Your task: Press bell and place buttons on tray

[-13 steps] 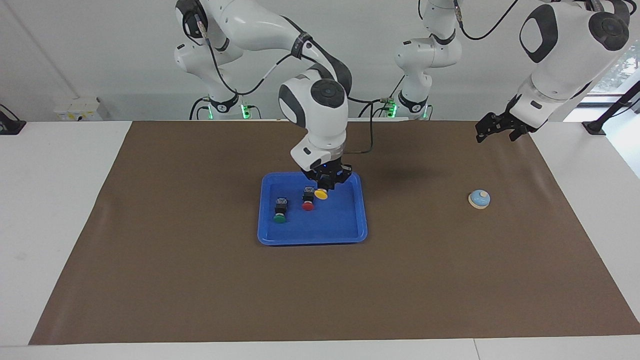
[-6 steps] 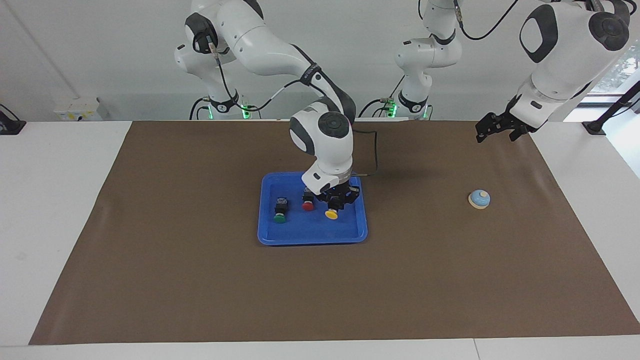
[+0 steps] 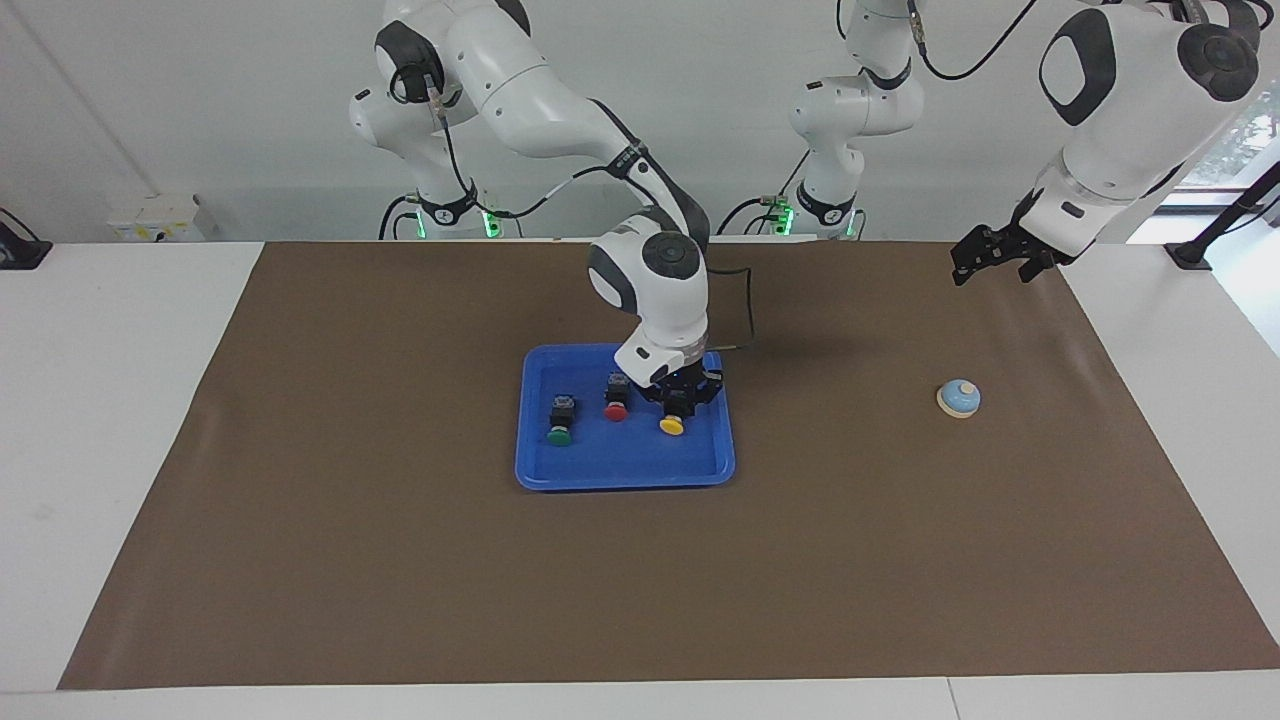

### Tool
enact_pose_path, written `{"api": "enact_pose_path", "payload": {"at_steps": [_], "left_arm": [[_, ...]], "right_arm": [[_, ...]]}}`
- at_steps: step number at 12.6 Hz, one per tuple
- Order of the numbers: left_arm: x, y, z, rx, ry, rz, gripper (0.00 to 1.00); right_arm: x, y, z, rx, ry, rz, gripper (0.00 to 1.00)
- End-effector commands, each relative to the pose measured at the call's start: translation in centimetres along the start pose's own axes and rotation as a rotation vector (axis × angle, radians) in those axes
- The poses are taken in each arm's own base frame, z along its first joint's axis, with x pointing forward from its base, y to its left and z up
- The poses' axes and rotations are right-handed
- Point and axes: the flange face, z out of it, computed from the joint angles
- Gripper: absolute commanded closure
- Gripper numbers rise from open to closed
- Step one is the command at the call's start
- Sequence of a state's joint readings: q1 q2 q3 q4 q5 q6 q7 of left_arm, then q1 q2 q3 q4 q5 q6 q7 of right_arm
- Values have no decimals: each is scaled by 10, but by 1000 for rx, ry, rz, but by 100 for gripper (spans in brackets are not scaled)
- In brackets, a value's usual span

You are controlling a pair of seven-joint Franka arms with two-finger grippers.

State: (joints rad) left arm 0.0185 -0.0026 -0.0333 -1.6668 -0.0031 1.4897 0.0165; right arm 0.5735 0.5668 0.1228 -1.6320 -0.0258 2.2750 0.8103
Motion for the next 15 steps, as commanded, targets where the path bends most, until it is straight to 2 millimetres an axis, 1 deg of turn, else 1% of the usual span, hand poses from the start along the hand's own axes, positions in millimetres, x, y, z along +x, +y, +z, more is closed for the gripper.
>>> {"api": "enact_pose_path", "payload": {"at_steps": [1,2,3,4,5,6,7,8,10,12,14,15], "left_arm": [[-6,-1,-6,-5,1,-11,0],[-6,-1,-6,-5,1,-11,0],[-6,-1,-6,-5,1,-11,0],[-6,-1,-6,-5,1,-11,0],[-6,-1,-6,-5,1,-11,0],[-5,-1,-5,-5,0,-11,0],[-6,-1,-5,-5,1,-11,0],[-6,-1,-6,-5,1,-11,0],[-6,-1,-6,-5,1,-11,0],[-6,-1,-6,-5,1,-11,0],[-6,-1,-6,-5,1,-11,0],[-6,-1,-6,-5,1,-11,0]], "right_arm": [[-2,8,-25,-7,6,31,0],[8,16,-47,-6,5,53,0],[21,30,-68,-12,6,79,0],[36,49,-91,-14,9,111,0],[47,70,-116,-19,15,138,0],[52,87,-139,-25,17,145,0],[57,111,-164,-46,5,128,0],[62,135,-182,-62,-10,87,0],[73,183,-207,-91,-54,-27,0],[78,229,-231,-105,-97,-125,0],[75,279,-272,-94,-113,-158,0],[73,294,-289,-51,-106,-152,0]]}}
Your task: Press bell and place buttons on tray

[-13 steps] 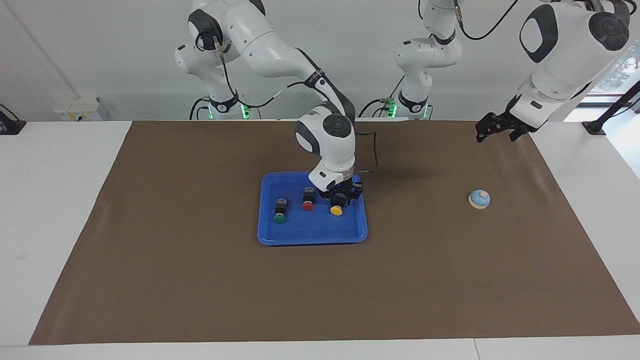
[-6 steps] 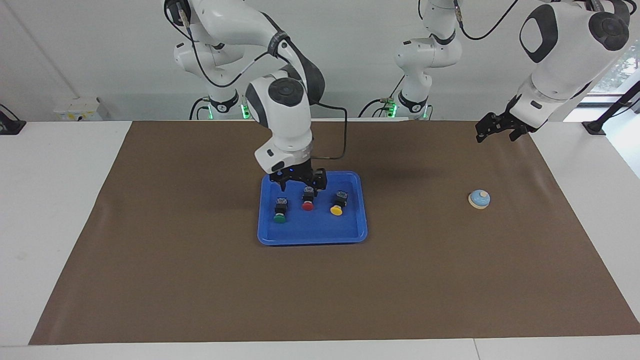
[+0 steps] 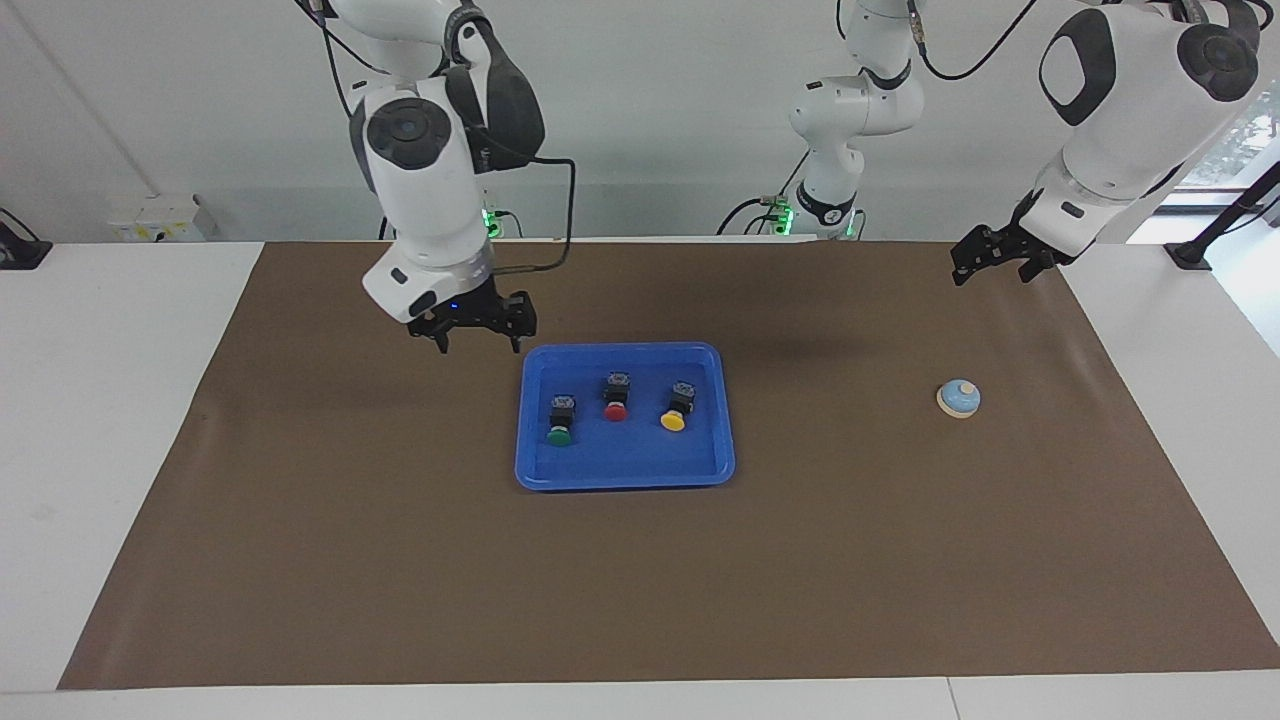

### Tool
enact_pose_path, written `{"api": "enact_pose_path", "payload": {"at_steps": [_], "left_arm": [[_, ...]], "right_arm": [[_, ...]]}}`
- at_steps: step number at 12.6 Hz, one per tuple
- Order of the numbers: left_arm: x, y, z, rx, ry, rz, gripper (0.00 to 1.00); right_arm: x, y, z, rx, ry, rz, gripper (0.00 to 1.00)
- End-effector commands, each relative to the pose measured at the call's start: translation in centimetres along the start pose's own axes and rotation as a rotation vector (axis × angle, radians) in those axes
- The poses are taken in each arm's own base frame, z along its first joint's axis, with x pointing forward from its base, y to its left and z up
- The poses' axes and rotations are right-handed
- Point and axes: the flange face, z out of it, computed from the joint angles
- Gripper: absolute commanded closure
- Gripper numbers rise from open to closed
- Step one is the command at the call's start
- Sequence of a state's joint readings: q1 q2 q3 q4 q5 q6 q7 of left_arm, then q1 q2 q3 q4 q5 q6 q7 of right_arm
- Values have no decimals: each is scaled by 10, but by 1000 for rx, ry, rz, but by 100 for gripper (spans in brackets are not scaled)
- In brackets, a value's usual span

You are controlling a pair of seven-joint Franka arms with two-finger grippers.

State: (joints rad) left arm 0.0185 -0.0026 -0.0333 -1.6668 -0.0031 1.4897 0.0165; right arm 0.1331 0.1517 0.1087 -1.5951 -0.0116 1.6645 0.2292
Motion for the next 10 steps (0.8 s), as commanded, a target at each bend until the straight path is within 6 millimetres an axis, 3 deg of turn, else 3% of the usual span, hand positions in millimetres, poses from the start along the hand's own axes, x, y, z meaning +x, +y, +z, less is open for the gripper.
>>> {"api": "enact_pose_path", "payload": {"at_steps": [1,4,10], "left_arm": [[-6,-1,-5,-5,1,-11,0],[-5,-1,-5,-5,0,-11,0],[-6,-1,-5,-5,1,-11,0]], "right_arm": [[-28,50,-42,69,5,-9,0],[-60,84,-71,60,-36,20,0],[-62,98,-69,6,-41,10,0]]}}
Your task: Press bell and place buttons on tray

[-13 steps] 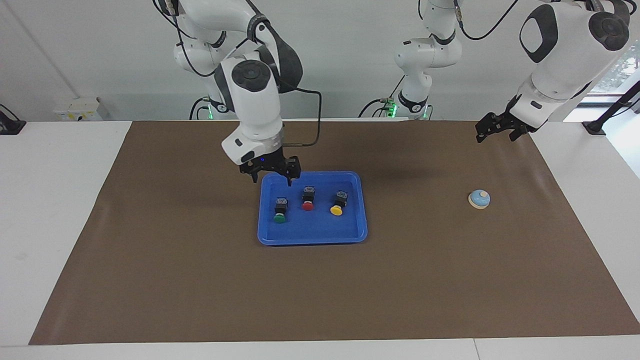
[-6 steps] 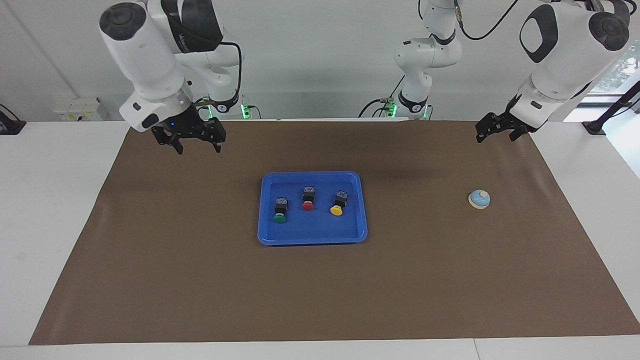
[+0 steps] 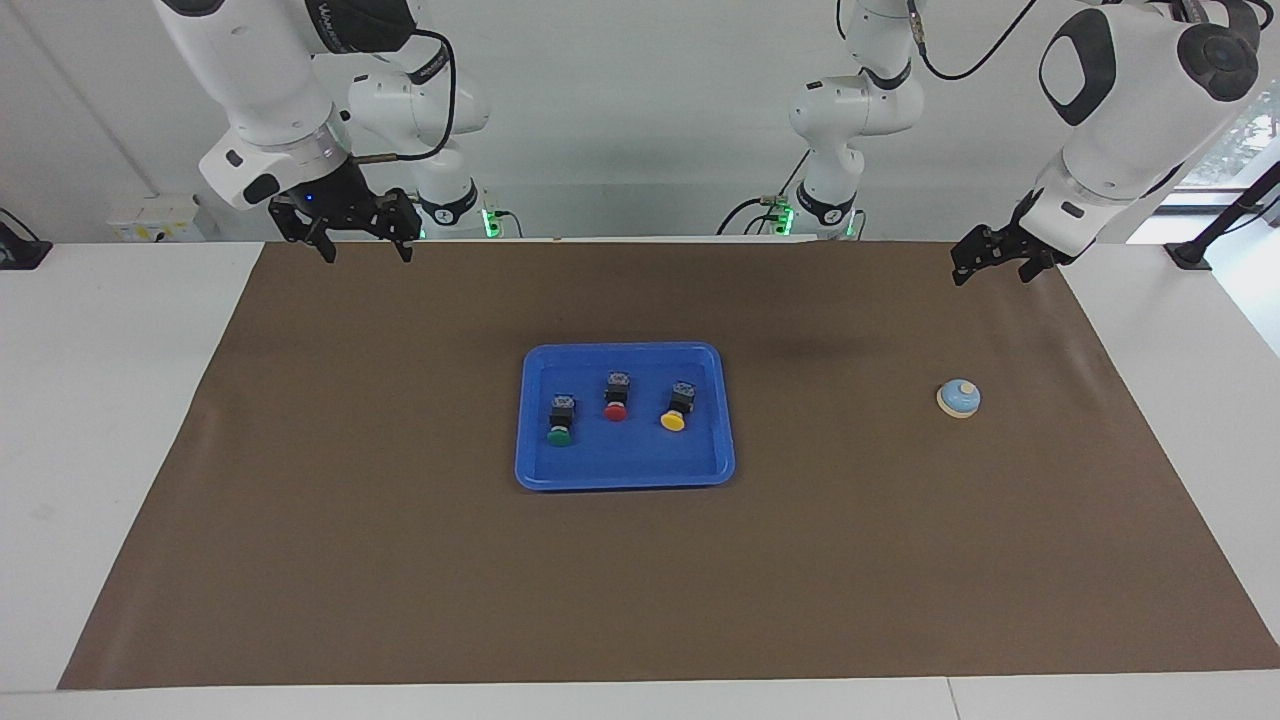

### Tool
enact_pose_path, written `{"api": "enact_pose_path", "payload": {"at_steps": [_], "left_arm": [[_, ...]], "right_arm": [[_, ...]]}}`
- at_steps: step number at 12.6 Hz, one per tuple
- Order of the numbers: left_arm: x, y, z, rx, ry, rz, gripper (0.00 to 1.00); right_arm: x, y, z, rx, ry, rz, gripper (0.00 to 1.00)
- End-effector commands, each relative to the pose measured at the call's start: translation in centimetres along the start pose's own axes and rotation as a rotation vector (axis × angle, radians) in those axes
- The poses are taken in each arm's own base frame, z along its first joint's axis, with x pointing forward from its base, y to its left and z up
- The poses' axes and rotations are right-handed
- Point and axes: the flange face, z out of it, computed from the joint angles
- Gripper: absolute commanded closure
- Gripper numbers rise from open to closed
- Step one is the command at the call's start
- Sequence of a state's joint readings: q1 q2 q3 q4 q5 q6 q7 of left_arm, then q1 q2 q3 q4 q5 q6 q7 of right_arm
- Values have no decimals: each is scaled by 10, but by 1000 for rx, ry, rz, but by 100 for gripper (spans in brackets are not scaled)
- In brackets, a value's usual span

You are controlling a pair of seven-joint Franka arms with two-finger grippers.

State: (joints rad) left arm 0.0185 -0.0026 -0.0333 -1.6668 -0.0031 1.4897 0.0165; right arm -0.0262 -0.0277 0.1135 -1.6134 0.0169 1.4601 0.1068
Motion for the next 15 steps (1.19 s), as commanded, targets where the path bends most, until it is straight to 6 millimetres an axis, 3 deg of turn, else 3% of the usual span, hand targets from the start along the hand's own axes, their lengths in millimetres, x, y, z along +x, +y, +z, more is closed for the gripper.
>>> {"api": "enact_pose_path", "payload": {"at_steps": [1,4,7,10,11,12,13,15], "left_arm": [[-6,-1,-5,-5,1,-11,0],[-6,-1,-5,-5,1,-11,0],[-5,-1,-5,-5,3,-9,0],[-2,-15,-8,-4,38,-64,1],[1,-16,-10,-5,61,-97,40],[2,-20,-7,-6,62,-106,91],[3,-30,-3,-8,88,-121,100],[1,-41,14,-8,134,-134,100]], "right_arm": [[-1,10,2,-18,6,-20,0],[0,18,1,-31,5,-42,0],[-1,13,0,-27,6,-41,0],[-4,16,-1,-24,6,-38,0],[-3,17,-1,-24,4,-37,0],[-3,17,-1,-23,6,-35,0],[-3,17,-1,-23,6,-37,0],[-4,16,-1,-24,6,-38,0]]}}
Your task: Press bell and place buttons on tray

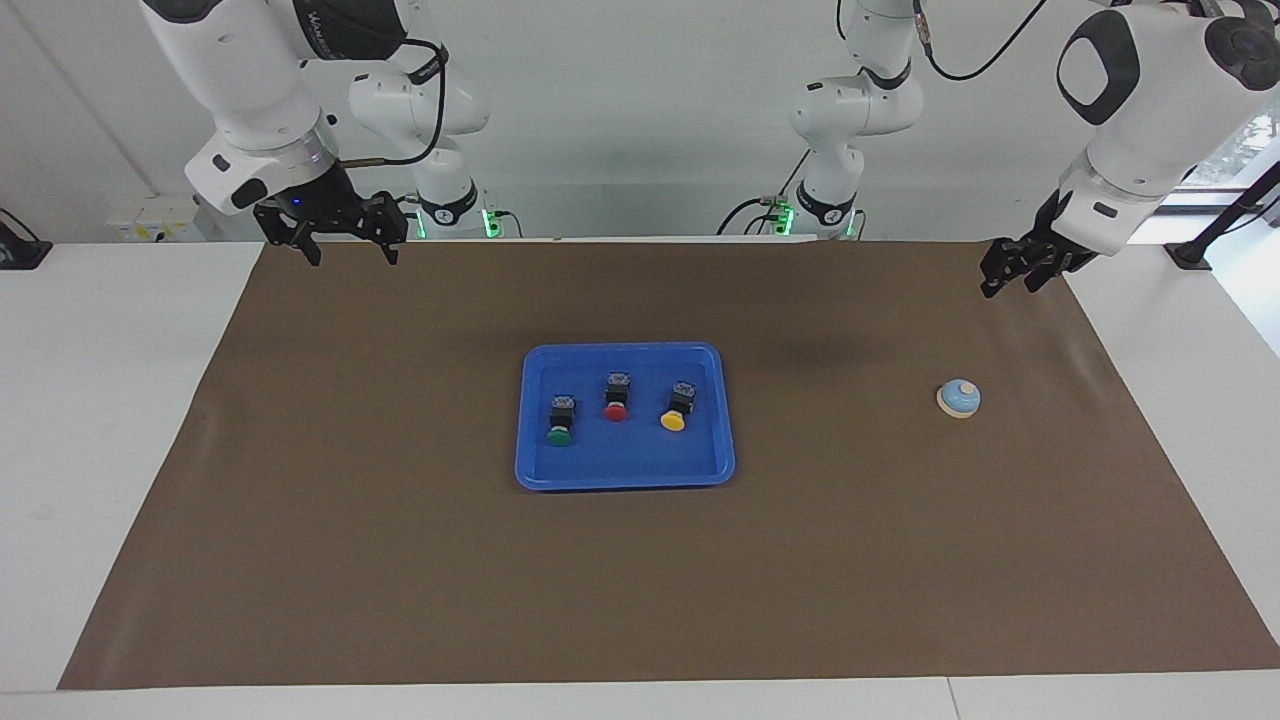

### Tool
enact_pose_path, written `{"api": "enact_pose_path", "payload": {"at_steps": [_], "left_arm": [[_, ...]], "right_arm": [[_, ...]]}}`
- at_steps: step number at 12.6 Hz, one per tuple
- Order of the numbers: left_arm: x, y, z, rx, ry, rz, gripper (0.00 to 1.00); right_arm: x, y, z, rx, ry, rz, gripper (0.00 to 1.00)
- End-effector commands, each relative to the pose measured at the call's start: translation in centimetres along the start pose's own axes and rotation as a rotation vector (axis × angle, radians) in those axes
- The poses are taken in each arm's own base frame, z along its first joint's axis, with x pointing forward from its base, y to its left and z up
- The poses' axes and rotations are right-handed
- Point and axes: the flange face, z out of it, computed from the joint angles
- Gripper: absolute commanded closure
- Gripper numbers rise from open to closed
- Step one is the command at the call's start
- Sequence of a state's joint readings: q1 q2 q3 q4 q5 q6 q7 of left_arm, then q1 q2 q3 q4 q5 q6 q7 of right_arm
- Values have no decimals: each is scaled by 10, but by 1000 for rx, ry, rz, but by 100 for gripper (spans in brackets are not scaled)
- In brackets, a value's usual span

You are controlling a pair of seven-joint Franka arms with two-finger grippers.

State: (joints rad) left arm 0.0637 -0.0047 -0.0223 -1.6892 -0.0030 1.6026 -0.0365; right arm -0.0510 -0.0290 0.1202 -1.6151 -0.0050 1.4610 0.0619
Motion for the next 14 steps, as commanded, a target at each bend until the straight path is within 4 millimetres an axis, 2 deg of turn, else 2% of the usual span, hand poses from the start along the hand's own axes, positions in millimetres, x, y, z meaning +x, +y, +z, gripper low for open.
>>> {"api": "enact_pose_path", "payload": {"at_steps": [1,3,4,7,9,14], "left_arm": [[-7,-20,27,-2,51,-30,100],[-3,-26,53,-2,50,-6,100],[-1,-35,69,-3,54,-9,100],[11,-55,132,-4,64,3,100],[21,-59,161,-5,68,12,100],[13,-60,195,-4,84,7,100]], "right_arm": [[-5,4,-1,-4,4,-14,0],[-4,5,-1,-4,2,-12,0],[-5,4,-1,-4,4,-14,0],[-4,4,-1,-4,2,-14,0],[-4,5,-1,-4,2,-12,0],[-4,5,-1,-4,2,-12,0]]}}
